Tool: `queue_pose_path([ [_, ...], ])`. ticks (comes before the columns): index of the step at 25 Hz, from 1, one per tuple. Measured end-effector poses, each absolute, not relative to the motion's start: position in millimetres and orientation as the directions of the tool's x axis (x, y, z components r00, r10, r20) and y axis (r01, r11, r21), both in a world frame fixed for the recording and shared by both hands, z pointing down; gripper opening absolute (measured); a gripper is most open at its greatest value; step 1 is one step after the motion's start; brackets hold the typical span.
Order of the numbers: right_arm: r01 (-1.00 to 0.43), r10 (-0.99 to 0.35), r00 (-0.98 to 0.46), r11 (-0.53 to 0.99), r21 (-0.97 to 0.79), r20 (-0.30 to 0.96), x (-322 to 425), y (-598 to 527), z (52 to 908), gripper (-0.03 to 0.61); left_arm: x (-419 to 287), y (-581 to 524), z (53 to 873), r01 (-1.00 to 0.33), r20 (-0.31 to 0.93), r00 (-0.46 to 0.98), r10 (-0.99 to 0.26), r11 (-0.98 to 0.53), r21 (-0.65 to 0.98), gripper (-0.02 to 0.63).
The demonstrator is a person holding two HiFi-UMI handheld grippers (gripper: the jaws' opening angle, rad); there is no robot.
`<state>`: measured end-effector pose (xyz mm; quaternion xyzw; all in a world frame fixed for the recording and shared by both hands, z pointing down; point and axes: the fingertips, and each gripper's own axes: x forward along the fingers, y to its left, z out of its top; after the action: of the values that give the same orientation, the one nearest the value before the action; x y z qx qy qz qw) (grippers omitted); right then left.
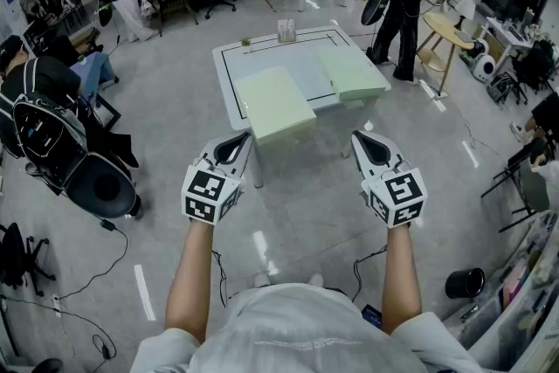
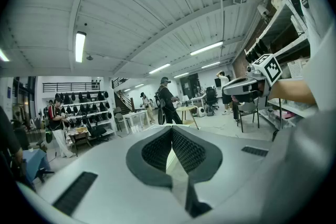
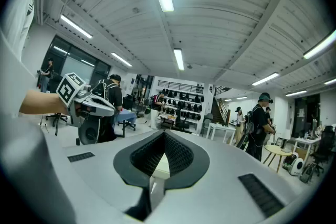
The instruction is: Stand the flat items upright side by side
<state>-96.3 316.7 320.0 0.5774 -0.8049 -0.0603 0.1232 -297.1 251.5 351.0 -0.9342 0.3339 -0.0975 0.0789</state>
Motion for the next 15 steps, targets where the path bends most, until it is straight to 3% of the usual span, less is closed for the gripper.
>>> queue_pose_path([
  [15, -0.884, -0.903, -0.418, 0.429, 0.184, 0.100, -36.1, 318.3, 322.9, 0.026, -233.2, 266.9, 352.4, -0.653, 0.149, 0.715, -0.683, -0.729, -0.207, 0.021],
])
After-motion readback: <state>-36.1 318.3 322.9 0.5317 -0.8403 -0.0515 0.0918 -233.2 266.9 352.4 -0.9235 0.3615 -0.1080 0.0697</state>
